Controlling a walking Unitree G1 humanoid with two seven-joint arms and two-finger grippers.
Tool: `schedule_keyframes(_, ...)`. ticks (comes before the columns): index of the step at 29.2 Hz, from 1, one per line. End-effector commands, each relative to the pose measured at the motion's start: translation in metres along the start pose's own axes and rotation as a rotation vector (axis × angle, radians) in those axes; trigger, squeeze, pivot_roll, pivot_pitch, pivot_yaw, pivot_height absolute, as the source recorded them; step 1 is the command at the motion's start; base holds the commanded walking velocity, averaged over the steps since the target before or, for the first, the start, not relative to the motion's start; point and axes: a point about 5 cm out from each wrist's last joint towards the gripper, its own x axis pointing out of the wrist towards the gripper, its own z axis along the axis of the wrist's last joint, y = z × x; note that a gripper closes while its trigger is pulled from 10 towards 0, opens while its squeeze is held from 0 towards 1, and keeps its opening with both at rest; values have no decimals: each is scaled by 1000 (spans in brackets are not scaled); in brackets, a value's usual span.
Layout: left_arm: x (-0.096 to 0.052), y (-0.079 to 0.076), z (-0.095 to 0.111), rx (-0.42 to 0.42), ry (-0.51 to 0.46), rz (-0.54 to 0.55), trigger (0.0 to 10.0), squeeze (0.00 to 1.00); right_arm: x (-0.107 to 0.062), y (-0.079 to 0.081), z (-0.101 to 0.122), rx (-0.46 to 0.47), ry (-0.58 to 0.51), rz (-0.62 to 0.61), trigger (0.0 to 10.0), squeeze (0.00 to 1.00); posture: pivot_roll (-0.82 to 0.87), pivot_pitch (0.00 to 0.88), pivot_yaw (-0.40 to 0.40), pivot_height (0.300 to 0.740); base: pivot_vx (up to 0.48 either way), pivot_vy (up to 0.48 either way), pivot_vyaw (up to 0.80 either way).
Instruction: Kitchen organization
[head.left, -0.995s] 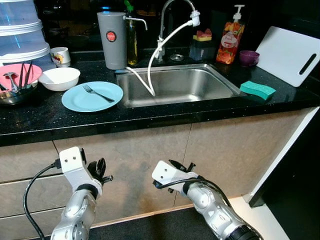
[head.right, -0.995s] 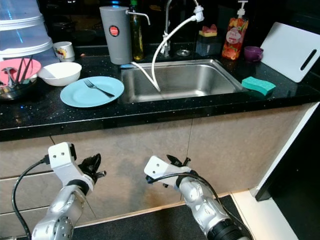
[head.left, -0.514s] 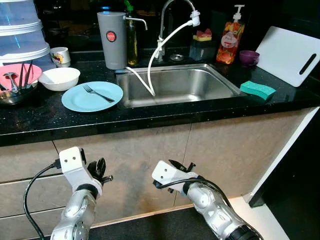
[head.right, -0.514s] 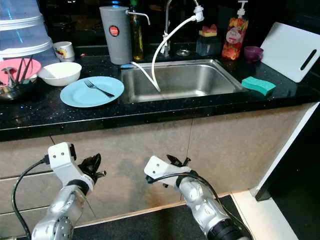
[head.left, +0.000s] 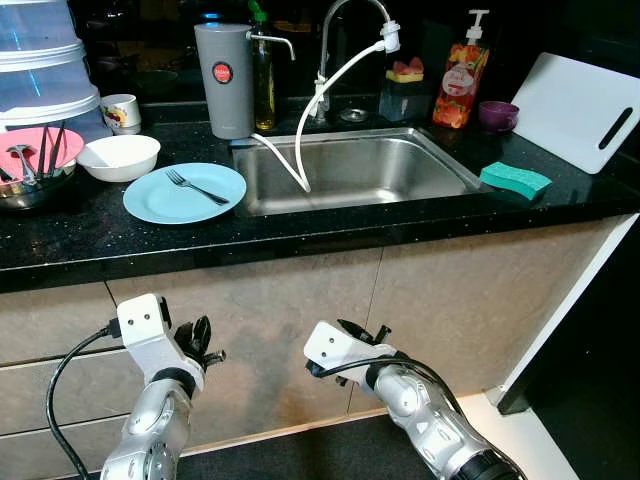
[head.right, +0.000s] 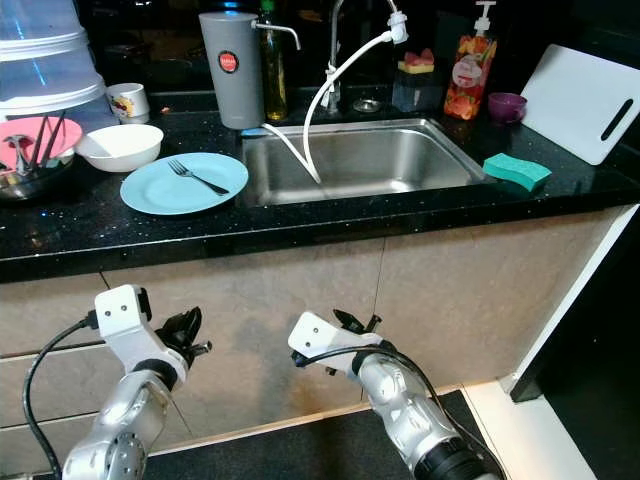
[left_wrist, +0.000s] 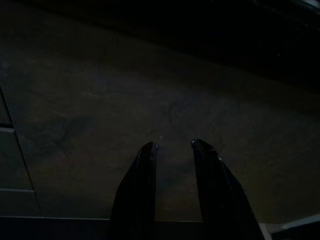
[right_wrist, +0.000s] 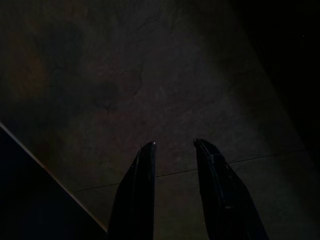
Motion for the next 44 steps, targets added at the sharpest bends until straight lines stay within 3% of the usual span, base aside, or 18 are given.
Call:
schedule_keyframes(1,1,1,-6,-10,34,9,10000,0,0,-1,-4,10,13,0,10000,0,-148,0,3,740,0,0,0)
schedule_keyframes(44,3,2,-6,-37,29,20,10000,0,1,-4,-6,6,15,-1,10000,0,-149,1,-5,740,0,0,0)
